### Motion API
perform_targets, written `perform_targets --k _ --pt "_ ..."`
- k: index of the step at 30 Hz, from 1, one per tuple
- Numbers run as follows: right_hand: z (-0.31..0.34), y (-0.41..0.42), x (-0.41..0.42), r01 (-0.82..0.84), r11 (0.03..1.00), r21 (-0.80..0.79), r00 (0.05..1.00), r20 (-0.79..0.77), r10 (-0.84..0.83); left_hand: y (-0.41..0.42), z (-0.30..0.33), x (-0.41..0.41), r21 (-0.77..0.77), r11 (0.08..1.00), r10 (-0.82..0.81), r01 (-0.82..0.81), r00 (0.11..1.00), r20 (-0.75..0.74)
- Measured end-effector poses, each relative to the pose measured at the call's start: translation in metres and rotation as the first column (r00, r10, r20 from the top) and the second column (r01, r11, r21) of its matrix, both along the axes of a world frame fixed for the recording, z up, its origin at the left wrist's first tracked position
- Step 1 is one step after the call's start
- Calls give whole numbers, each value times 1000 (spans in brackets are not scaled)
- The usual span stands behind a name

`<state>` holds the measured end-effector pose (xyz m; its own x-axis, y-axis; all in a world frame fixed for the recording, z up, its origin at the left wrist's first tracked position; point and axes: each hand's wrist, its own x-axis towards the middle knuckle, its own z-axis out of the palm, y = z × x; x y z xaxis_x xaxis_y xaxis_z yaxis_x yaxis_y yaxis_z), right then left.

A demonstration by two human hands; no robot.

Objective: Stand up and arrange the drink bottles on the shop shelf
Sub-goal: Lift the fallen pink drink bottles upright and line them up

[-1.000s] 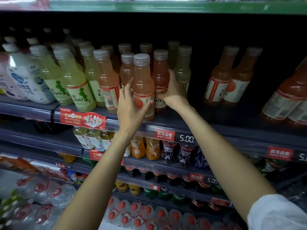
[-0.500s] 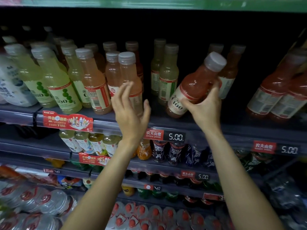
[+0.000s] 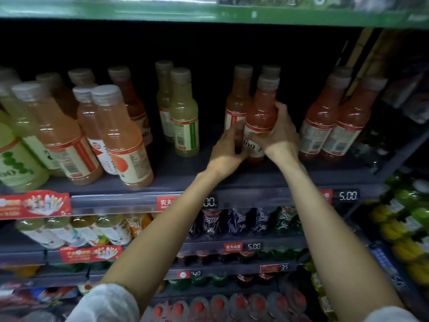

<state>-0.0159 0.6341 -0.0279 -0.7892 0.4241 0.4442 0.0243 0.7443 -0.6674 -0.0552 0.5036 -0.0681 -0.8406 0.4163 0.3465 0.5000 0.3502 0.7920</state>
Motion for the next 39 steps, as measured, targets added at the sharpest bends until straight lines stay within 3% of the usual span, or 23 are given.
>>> perform_targets --k 3,6,9,11,13,14,16,21,24,27,33,35,39 --pt "-8 2 -2 -23 1000 6 998 -65 24 4 -4 -4 44 998 -44 42 998 43" --pt "-21 1 6 -38 998 -51 974 -226 25 -2 -2 1 63 996 -58 55 997 51" --pt "-31 -10 19 46 999 22 933 -357 -35 -32 3 20 108 992 93 -71 971 -220" --pt "-27 -30 28 7 998 59 911 -412 18 -64 6 38 208 955 289 -214 831 -475" --pt "-23 -56 32 -144 986 85 899 -406 166 -97 4 48 319 885 465 -338 639 -613" --pt "-22 -71 31 -248 965 84 893 -367 261 -114 1 48 361 842 538 -401 572 -619" --pt "-17 -103 27 -444 895 38 860 -261 438 -145 -4 48 412 750 658 -518 521 -544" --pt "-10 -177 3 -689 720 -79 724 -37 689 -189 -2 49 442 724 662 -530 714 -228" --pt "-13 -208 -8 -665 733 -143 744 -41 667 -201 -6 49 374 769 584 -519 808 -80" --pt "-17 -220 -13 -606 780 -153 795 -104 597 -202 -6 51 309 801 547 -512 837 -31" --pt "-20 -217 -6 -608 739 -290 794 -230 563 -198 0 59 354 819 502 -451 863 -61" --pt "-25 -201 2 -625 703 -340 780 -312 543 -196 2 62 314 897 373 -312 914 -156" --pt "-27 -152 23 -617 668 -417 785 -383 487 -178 9 58 61 997 59 -42 948 -312"
